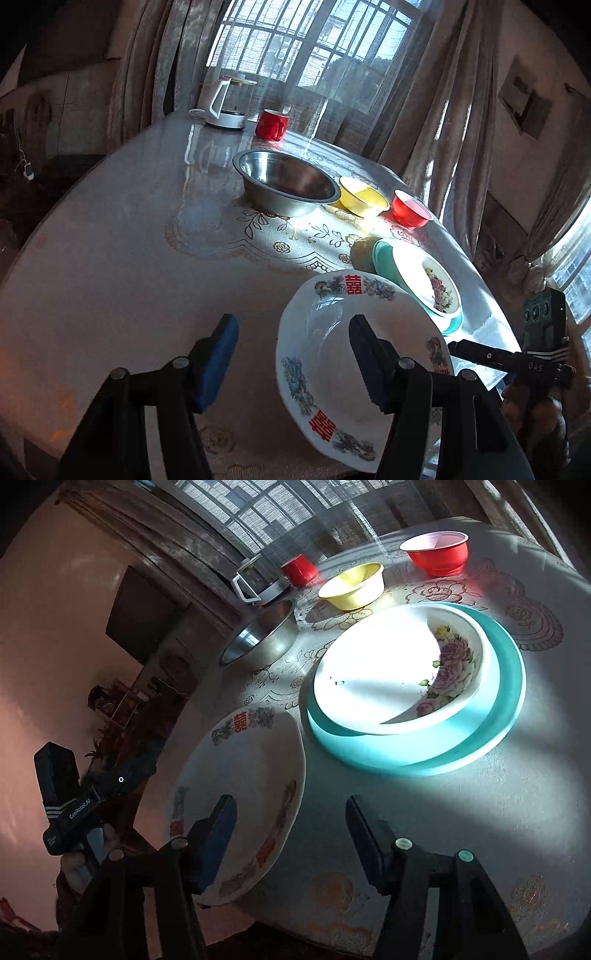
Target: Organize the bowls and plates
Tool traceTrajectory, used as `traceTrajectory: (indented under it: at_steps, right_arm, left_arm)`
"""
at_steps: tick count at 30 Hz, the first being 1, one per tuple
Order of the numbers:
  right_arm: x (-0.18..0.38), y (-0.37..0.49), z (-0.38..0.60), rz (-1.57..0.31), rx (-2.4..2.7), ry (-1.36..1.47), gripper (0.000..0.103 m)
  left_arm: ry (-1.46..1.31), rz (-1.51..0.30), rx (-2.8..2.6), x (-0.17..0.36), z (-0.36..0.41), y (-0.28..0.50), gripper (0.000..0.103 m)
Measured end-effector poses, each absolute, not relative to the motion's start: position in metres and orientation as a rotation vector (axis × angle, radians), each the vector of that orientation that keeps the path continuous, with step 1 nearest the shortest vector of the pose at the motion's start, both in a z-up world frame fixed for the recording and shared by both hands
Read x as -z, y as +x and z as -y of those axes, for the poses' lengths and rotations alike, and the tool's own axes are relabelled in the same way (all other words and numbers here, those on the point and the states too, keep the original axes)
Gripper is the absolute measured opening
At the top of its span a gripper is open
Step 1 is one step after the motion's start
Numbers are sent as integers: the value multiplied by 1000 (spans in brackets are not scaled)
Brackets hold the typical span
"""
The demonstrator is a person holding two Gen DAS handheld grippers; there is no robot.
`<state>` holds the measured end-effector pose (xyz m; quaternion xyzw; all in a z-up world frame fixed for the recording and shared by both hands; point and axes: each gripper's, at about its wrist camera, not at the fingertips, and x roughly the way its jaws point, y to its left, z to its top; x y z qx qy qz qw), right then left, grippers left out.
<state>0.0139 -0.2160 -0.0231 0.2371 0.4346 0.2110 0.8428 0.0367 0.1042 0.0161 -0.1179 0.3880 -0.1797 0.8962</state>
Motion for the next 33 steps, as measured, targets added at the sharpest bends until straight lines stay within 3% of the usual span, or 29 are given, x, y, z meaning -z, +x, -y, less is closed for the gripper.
traceTrajectory:
  at_steps: [6,9,14,18,25,33]
  right_arm:
    - [30,19,204,-941,-446,452,38]
    - [34,22,197,-957,-445,422,37]
    - [38,24,190,-966,-449,377,26]
    - [38,26,180,-962,-460,333,19]
    - [30,27,153,-946,-353,112,26]
    - [29,25,158,-905,-393,157,27]
  left_arm:
    - [-264,-867,405,11,-104,31,47]
    - [-268,-894,407,23,-102,28,42]
    - [-309,-944,457,41,-90,33,23]
    - [-316,-926,456,44,-84,35,20]
    - [-295,-911,454,44,-84,39,20]
    - [-264,-865,476,30,-85,34,21]
